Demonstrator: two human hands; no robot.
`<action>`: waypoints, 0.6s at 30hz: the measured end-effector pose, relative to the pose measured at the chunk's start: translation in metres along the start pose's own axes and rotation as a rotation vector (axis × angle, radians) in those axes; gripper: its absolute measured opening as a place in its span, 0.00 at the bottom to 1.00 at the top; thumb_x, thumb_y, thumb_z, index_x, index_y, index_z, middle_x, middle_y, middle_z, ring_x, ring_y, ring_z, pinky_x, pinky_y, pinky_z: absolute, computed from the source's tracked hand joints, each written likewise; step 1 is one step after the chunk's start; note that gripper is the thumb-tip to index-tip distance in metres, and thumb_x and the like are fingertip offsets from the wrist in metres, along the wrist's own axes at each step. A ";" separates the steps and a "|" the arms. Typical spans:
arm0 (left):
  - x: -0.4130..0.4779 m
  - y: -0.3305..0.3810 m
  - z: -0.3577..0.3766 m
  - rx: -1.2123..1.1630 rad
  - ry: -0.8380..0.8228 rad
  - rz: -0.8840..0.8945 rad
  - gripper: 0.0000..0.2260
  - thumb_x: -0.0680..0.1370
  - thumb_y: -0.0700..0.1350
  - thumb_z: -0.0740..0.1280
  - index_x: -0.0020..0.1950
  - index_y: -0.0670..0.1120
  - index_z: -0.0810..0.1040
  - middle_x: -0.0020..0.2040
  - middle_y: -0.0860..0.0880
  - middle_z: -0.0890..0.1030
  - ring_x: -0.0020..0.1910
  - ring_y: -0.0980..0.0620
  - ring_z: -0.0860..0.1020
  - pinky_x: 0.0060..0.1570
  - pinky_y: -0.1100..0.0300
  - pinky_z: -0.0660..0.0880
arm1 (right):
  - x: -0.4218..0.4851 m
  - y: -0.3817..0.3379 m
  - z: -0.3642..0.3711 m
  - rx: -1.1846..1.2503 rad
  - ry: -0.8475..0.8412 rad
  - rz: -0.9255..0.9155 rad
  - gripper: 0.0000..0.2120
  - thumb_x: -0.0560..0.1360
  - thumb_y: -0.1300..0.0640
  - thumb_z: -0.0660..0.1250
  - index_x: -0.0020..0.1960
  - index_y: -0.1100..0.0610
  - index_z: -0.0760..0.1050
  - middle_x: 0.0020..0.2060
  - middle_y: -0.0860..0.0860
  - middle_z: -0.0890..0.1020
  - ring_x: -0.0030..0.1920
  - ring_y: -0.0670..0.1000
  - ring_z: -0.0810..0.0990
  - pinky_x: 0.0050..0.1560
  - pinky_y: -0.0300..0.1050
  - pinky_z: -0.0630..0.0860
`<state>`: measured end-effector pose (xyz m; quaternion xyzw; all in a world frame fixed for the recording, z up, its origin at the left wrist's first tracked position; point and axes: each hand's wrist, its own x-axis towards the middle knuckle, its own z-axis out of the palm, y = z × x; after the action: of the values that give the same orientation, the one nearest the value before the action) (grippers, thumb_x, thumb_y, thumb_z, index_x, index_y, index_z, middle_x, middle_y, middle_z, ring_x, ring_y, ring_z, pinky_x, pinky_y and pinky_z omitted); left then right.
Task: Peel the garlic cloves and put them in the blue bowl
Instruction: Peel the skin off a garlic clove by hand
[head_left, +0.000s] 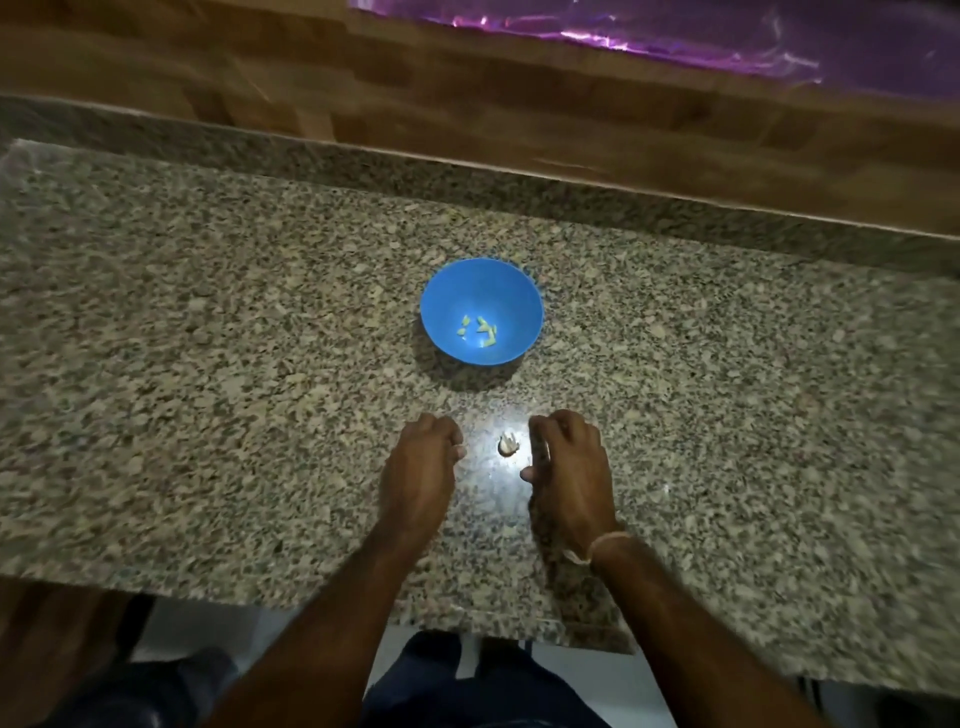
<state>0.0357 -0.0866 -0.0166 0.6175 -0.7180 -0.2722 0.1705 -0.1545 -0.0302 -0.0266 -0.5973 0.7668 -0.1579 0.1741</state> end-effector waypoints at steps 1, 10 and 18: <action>0.000 0.000 -0.001 -0.009 -0.005 0.004 0.11 0.76 0.38 0.72 0.42 0.53 0.75 0.43 0.54 0.75 0.48 0.49 0.76 0.39 0.54 0.70 | -0.001 -0.002 0.000 0.019 0.015 0.002 0.29 0.66 0.62 0.82 0.64 0.53 0.78 0.63 0.51 0.76 0.59 0.57 0.72 0.52 0.53 0.75; 0.054 0.054 -0.039 -0.165 0.251 0.129 0.03 0.80 0.43 0.71 0.49 0.51 0.79 0.45 0.55 0.81 0.48 0.49 0.78 0.40 0.55 0.71 | 0.001 -0.009 -0.003 0.069 0.031 0.057 0.33 0.63 0.65 0.83 0.64 0.51 0.77 0.65 0.49 0.76 0.59 0.55 0.72 0.51 0.44 0.66; 0.078 0.060 -0.036 -0.009 0.253 0.179 0.11 0.78 0.41 0.73 0.59 0.48 0.81 0.57 0.47 0.79 0.58 0.42 0.78 0.47 0.47 0.78 | 0.001 -0.001 -0.004 0.091 0.030 0.014 0.33 0.63 0.62 0.83 0.65 0.50 0.76 0.64 0.47 0.74 0.58 0.52 0.70 0.50 0.43 0.64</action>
<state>-0.0048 -0.1643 0.0412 0.5795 -0.7418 -0.1794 0.2860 -0.1554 -0.0313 -0.0222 -0.5809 0.7655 -0.2004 0.1910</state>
